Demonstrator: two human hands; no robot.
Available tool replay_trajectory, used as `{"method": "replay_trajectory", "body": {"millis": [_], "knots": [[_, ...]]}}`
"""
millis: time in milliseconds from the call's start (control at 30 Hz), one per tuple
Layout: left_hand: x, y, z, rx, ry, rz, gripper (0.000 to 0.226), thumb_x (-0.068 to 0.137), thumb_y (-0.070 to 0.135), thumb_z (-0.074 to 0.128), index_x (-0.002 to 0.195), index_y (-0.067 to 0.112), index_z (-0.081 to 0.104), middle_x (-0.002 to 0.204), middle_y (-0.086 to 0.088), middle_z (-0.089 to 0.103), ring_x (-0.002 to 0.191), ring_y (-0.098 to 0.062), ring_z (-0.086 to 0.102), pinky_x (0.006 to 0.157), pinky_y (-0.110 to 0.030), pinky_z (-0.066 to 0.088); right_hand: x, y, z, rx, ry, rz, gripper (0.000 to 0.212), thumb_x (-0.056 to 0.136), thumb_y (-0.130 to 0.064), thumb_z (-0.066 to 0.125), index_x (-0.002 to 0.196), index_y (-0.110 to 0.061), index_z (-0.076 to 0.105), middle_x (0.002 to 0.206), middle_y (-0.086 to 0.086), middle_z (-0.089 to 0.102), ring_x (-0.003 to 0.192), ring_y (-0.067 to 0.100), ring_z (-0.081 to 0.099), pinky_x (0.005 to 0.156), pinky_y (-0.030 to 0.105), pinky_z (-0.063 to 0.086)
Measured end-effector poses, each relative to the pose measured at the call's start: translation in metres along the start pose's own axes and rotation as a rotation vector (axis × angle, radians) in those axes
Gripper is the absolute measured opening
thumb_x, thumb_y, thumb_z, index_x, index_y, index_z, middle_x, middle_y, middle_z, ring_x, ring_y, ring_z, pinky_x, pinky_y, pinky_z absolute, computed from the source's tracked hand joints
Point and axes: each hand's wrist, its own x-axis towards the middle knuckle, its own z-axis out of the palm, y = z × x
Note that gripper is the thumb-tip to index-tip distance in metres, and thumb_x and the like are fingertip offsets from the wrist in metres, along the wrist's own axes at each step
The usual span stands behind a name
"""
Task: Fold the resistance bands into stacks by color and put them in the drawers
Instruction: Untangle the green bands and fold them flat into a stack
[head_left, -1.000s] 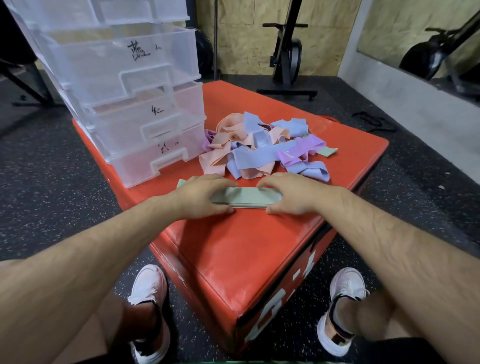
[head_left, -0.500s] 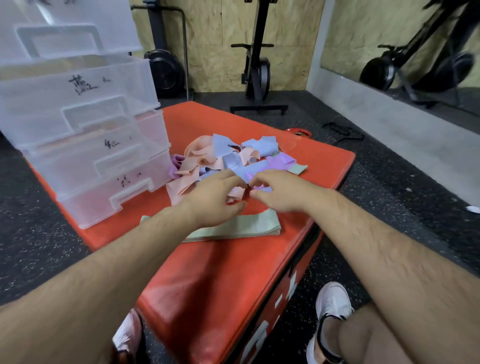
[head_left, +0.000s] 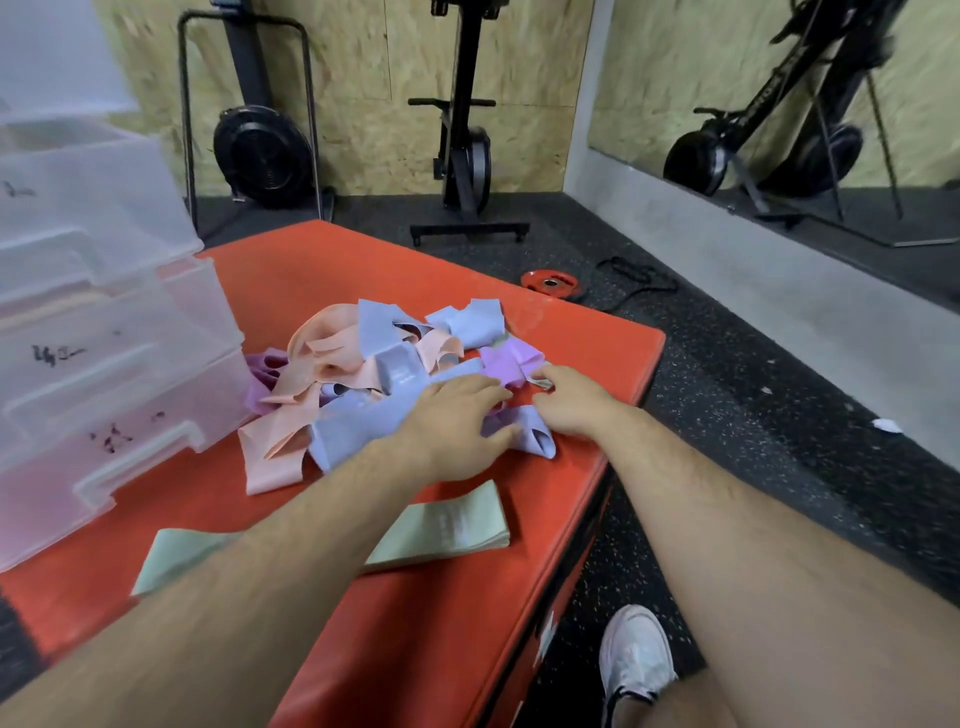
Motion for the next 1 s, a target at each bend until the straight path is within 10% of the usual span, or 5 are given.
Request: {"method": "replay_trajectory", "body": {"millis": [233,400,500,767,1000], "knots": [[-0.001,-0.001,-0.016,-0.046,0.016,-0.028,0.046,0.094,0.049,0.053,0.132,0.023,0.058,0.137,0.006,0.055,0.131,-0.017,0.045,0.101,-0.029,0.032,-0.011,-0.004,-0.020,0.143,0.257,-0.065,0.023,0.093,-0.011,0.049,0.105,-0.002,0.067,0.106,0.013,0.068,0.102,0.033,0.061,0.076,0.034,0.041],[0.001,0.001,-0.030,-0.080,0.086,-0.030,0.049,0.094,0.048,0.056,0.135,0.020,0.056,0.143,0.006,0.052,0.135,-0.015,0.042,0.107,-0.031,0.033,-0.031,-0.027,-0.065,0.348,0.553,-0.234,0.040,0.098,-0.009,0.050,0.137,-0.007,0.058,0.143,0.003,0.056,0.136,0.016,0.047,0.109,0.016,0.032],[0.003,0.002,-0.040,-0.194,0.164,-0.063,0.051,0.094,0.043,0.059,0.138,0.019,0.053,0.146,0.005,0.050,0.137,-0.012,0.042,0.109,-0.026,0.032,-0.041,-0.046,-0.084,0.535,0.636,-0.327,0.041,0.097,-0.006,0.051,0.137,-0.010,0.060,0.141,-0.003,0.056,0.128,0.003,0.052,0.103,0.004,0.033],[0.001,0.013,-0.081,-1.059,0.245,-0.189,0.044,0.092,0.024,0.068,0.133,0.028,0.052,0.133,0.011,0.059,0.113,-0.003,0.062,0.092,-0.025,0.052,-0.061,-0.091,-0.071,0.765,0.223,-0.412,0.036,0.096,0.000,0.049,0.117,-0.015,0.074,0.122,-0.003,0.071,0.117,0.011,0.065,0.108,0.033,0.047],[-0.019,0.003,-0.097,-1.062,0.396,-0.344,0.019,0.096,0.016,0.063,0.114,0.010,0.062,0.098,-0.006,0.074,0.072,-0.009,0.071,0.040,-0.008,0.039,-0.063,-0.114,-0.051,0.957,0.116,-0.374,0.034,0.095,0.010,0.044,0.112,-0.014,0.062,0.124,0.008,0.065,0.095,0.019,0.074,0.084,0.029,0.058]]}}
